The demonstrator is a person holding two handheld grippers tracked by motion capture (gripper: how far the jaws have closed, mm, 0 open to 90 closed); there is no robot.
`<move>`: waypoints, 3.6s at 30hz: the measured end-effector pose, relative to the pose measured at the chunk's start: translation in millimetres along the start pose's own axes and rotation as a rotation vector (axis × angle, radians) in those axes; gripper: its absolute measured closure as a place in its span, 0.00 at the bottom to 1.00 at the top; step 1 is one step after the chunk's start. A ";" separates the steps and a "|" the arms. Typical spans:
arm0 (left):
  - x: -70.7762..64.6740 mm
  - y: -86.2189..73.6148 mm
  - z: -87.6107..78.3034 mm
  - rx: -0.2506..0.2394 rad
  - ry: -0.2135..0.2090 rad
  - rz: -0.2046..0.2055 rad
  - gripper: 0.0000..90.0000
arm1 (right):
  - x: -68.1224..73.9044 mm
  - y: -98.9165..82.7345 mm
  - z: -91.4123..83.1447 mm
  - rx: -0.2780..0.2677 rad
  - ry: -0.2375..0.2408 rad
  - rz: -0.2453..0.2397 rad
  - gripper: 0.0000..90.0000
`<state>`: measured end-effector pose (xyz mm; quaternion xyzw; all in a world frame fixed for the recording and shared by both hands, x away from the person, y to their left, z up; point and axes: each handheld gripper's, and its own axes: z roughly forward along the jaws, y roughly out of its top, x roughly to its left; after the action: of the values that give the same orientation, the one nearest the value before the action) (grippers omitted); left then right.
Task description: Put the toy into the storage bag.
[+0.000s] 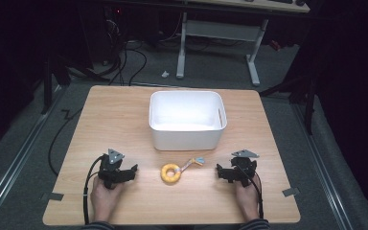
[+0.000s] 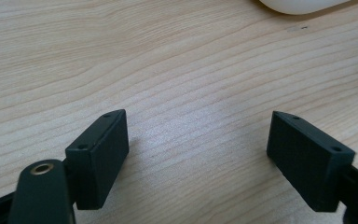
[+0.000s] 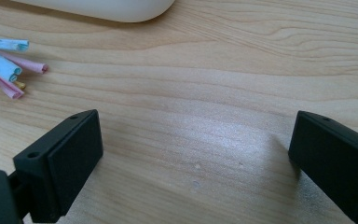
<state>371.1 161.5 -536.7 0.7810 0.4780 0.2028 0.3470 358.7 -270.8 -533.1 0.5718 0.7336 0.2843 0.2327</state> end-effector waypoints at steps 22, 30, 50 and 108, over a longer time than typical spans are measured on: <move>-0.8 0.6 0.7 0.007 -0.013 0.015 0.20 | 1.4 -0.9 -0.7 -0.003 0.013 -0.020 0.03; 1.0 1.5 1.8 0.008 -0.028 0.029 0.19 | 2.5 -0.6 -0.7 -0.003 0.024 -0.029 0.04; -4.8 9.4 -4.7 0.095 -0.035 0.035 0.26 | 3.8 -1.1 -1.2 -0.005 0.036 -0.043 0.05; -53.2 68.8 -36.7 0.146 -0.177 0.187 0.33 | 3.6 -1.0 -1.1 -0.005 0.024 -0.029 0.04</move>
<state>364.5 106.2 -460.4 0.8601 0.3842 0.1295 0.3096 356.4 -267.7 -533.1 0.5569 0.7440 0.2893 0.2294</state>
